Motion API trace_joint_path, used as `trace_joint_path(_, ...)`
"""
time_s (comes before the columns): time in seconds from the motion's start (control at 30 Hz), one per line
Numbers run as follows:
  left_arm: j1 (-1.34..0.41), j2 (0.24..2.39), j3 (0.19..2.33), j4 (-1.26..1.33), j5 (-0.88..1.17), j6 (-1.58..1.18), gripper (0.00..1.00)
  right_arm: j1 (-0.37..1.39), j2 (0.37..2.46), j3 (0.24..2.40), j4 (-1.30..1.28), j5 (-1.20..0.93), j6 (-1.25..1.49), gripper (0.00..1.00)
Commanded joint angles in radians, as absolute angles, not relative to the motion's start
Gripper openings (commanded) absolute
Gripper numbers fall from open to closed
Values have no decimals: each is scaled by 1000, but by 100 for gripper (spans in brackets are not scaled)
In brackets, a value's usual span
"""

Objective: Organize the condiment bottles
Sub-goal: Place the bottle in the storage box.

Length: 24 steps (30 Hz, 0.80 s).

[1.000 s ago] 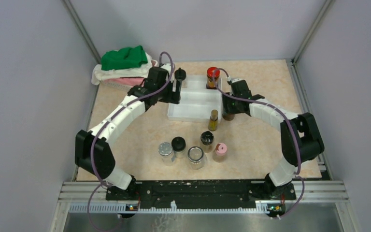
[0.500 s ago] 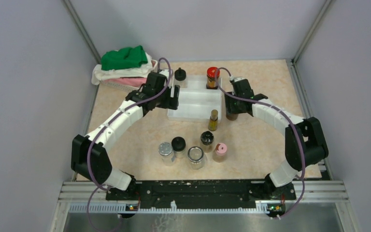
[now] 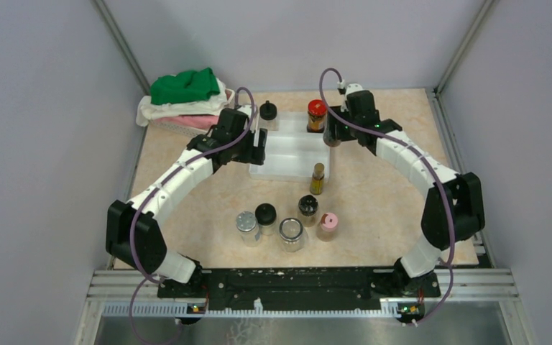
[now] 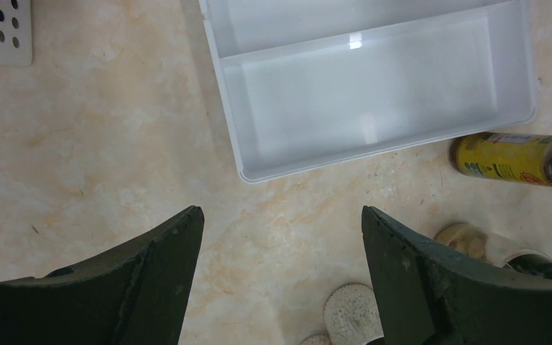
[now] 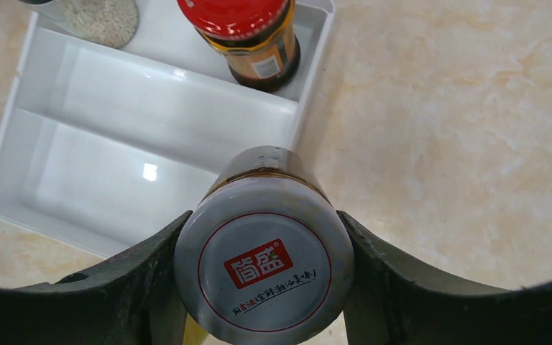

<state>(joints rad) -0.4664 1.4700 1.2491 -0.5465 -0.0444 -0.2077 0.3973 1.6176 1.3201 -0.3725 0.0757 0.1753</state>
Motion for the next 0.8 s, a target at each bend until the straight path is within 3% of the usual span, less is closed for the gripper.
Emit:
trace_joint_path(0.0, -466, 1442, 1270, -555, -45, -209, 87, 406, 1683, 1389, -202, 3, 180, 0)
trace_joint_path(0.37, -466, 1446, 1288, -563, -43, -190, 87, 415, 1842, 1368, -12, -120, 249, 0)
trace_joint_path(0.77, -467, 1470, 1327, -555, 47, -214, 86, 431, 1922, 1466, -163, 39, 186, 0)
